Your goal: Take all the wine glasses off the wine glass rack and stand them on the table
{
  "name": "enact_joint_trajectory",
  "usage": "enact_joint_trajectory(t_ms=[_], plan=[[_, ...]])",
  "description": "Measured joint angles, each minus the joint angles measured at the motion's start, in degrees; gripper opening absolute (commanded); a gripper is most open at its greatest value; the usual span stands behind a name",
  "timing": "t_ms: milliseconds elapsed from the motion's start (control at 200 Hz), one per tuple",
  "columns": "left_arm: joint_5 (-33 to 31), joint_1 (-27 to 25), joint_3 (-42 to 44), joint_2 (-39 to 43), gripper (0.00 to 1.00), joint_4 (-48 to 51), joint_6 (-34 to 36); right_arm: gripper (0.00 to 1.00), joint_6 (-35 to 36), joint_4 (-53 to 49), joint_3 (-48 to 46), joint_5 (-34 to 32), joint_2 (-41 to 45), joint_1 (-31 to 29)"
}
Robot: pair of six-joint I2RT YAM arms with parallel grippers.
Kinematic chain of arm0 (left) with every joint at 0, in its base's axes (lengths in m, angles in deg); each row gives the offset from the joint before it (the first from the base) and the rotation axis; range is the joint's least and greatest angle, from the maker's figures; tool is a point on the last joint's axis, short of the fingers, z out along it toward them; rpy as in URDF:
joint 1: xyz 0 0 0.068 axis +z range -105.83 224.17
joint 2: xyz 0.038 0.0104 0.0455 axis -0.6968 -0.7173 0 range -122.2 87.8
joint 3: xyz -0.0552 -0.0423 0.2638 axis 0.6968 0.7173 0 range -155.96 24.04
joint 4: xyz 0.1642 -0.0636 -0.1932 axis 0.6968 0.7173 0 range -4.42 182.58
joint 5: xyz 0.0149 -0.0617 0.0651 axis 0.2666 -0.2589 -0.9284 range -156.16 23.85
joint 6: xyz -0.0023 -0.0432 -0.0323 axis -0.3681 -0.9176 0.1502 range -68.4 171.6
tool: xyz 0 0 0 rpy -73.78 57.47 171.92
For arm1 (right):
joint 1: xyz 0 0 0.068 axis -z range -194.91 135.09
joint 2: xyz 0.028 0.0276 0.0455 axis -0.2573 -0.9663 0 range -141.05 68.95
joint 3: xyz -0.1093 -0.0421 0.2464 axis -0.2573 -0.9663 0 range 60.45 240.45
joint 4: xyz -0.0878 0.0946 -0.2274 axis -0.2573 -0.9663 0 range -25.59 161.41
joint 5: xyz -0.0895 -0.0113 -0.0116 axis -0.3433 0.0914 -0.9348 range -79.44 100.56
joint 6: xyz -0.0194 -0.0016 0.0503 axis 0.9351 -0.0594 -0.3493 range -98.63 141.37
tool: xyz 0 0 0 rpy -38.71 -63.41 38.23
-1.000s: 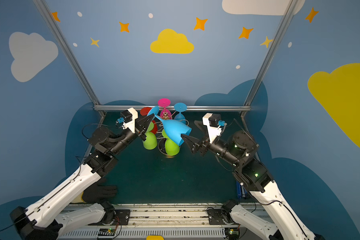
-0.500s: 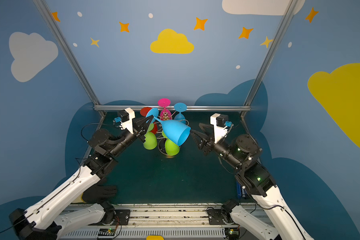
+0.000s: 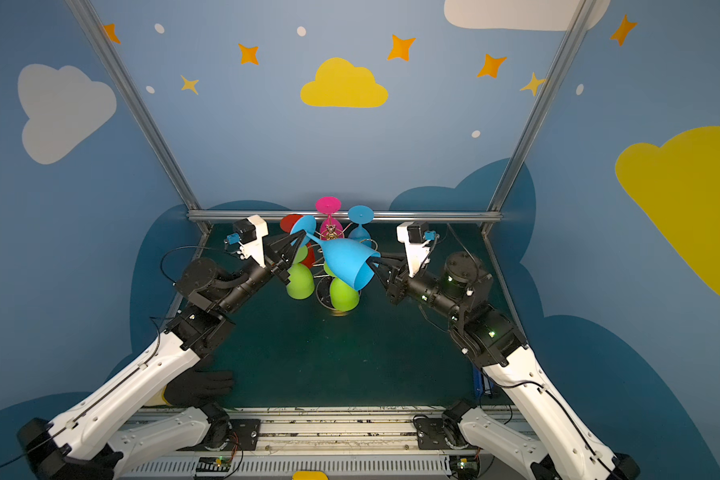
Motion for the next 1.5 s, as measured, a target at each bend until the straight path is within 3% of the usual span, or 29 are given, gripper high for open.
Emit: enact_joint_trajectory(t_ms=[100, 215, 300, 365, 426, 686, 861, 1031, 1156, 1292, 1502], plan=[[-0.2, 0.2, 0.0, 0.0, 0.03, 0.1, 0.0, 0.0, -1.4, 0.9, 0.0, 1.1, -0.9, 0.0], [-0.7, 0.4, 0.0, -0.1, 0.06, 0.4, 0.0, 0.0, -2.2, 1.4, 0.1, 1.7, -1.5, 0.0], [-0.9, 0.4, 0.0, -0.1, 0.19, 0.5, -0.5, 0.0, -2.1, 0.6, 0.9, 1.4, -1.7, 0.0], [-1.2, 0.4, 0.0, 0.0, 0.51, 0.4, -0.7, 0.0, -1.8, -0.9, 2.1, 0.5, -1.8, 0.0], [-1.6, 0.4, 0.1, 0.0, 0.65, 0.4, -0.9, 0.0, -1.4, -2.2, 3.4, -0.5, -1.7, 0.2], [-5.9, 0.7, 0.2, 2.5, 0.87, 4.7, 0.8, 0.0, 3.5, -11.7, 9.4, -9.4, 1.0, 1.5], [-10.8, 3.6, 0.6, 9.8, 0.94, 12.1, 5.5, 0.0, 7.8, -23.1, 13.2, -20.2, 5.9, 1.8], [-15.9, 8.8, 4.9, 17.8, 0.97, 13.1, 9.3, 0.0, 9.8, -33.6, 13.3, -31.4, 11.8, 1.9], [-19.1, 13.1, 9.9, 19.9, 0.98, 12.9, 10.1, 0.0, 9.8, -40.6, 13.3, -37.7, 11.5, 1.9], [-20.5, 17.6, 15.0, 19.8, 0.98, 14.2, 9.6, 0.0, 10.0, -45.9, 13.3, -41.6, 7.5, 2.0], [-18.8, 23.6, 17.0, 20.0, 0.99, 16.7, 5.9, 0.0, 11.2, -46.9, 13.3, -40.9, -2.3, 3.1]])
